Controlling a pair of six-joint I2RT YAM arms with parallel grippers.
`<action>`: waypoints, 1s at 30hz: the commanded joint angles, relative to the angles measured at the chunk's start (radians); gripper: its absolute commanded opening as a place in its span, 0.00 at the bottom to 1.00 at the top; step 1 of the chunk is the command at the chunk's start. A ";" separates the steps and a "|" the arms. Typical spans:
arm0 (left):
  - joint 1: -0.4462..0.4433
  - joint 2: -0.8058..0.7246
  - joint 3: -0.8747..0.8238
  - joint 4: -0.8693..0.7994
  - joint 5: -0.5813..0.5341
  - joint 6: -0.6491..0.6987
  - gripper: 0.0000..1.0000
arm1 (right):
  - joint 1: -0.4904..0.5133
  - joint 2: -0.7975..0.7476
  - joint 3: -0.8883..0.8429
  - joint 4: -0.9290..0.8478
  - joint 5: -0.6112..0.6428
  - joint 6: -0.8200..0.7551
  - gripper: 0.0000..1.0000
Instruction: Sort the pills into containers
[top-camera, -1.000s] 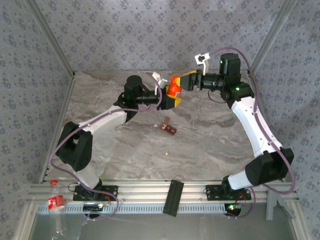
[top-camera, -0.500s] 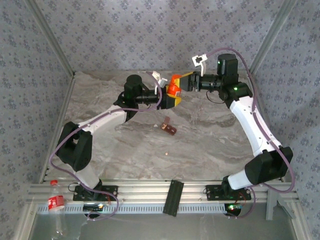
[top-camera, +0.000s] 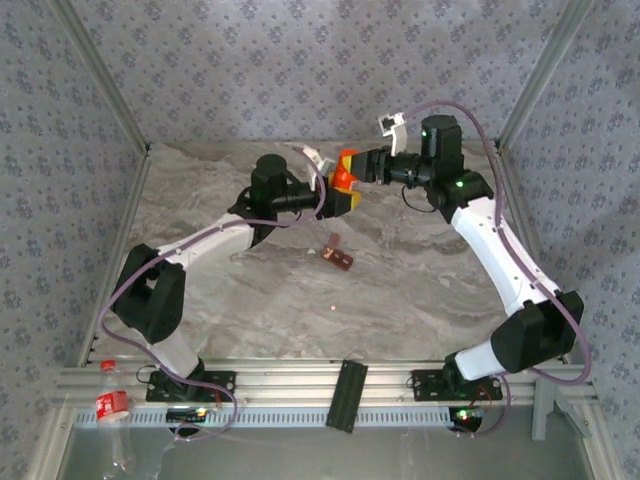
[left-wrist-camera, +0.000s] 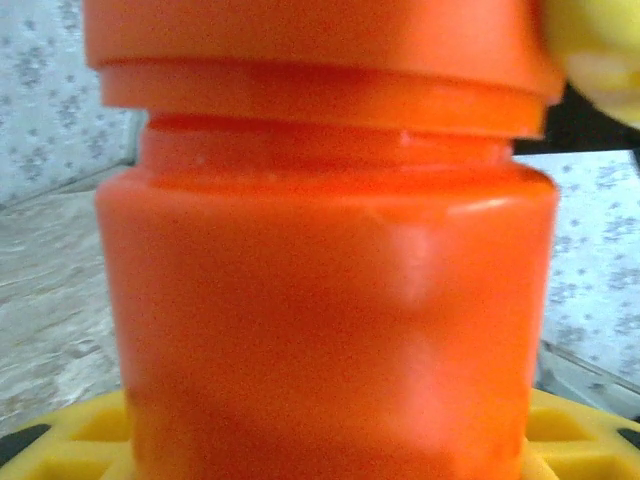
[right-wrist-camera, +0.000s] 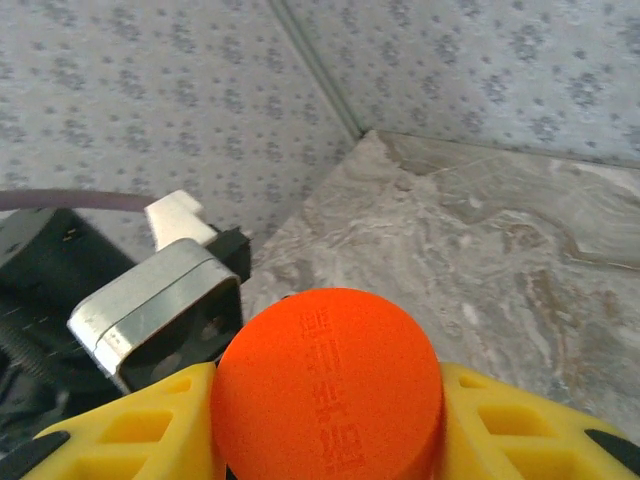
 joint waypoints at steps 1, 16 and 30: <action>-0.038 -0.078 0.014 0.076 -0.129 0.063 0.00 | 0.054 0.002 -0.058 -0.019 0.134 0.051 0.46; -0.082 -0.064 -0.023 0.160 -0.326 0.056 0.00 | 0.008 -0.023 -0.073 0.047 0.151 0.126 0.77; 0.025 -0.079 0.022 0.087 0.090 -0.003 0.00 | -0.171 -0.082 0.004 -0.021 -0.254 -0.032 0.95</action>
